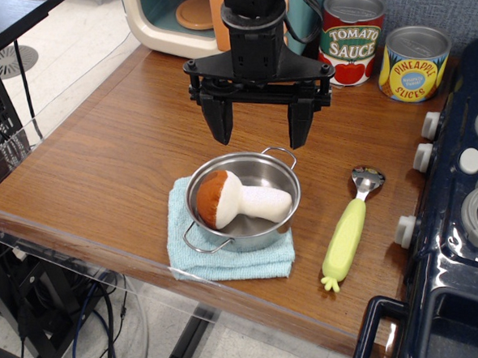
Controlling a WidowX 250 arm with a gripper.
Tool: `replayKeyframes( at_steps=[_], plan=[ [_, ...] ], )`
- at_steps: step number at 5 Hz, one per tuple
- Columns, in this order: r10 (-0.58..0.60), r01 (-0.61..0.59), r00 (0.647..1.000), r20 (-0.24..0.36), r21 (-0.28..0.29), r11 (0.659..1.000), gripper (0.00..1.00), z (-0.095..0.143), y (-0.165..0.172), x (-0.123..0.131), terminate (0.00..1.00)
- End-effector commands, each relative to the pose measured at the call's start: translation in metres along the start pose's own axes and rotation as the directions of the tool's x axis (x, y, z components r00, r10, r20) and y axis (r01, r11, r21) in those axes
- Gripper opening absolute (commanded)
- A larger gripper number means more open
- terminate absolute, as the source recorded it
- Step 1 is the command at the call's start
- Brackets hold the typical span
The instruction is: Move the yellow ice cream scoop in front of the microwave.
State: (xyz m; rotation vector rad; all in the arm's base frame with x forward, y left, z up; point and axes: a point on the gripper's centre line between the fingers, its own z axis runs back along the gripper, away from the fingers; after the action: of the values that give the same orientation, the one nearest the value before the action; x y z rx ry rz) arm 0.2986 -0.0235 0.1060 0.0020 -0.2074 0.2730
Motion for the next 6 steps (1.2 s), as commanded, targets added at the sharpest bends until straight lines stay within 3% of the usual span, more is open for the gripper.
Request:
replayKeyframes(
  at_steps=[1, 3, 4, 6],
  plan=[
    [0.000, 0.000, 1.000, 0.000, 0.000, 1.000, 1.00, 0.000, 0.000, 0.000, 0.00],
    [-0.096, 0.097, 0.995, 0.023, -0.096, 0.991, 1.00, 0.026, -0.028, -0.033, 0.00],
    [-0.133, 0.136, 0.990, 0.036, -0.092, 0.986, 1.00, 0.023, -0.039, -0.055, 0.00],
    [-0.194, 0.197, 0.980, 0.039, -0.089, 0.976, 1.00, -0.012, -0.057, -0.077, 0.00]
  ],
)
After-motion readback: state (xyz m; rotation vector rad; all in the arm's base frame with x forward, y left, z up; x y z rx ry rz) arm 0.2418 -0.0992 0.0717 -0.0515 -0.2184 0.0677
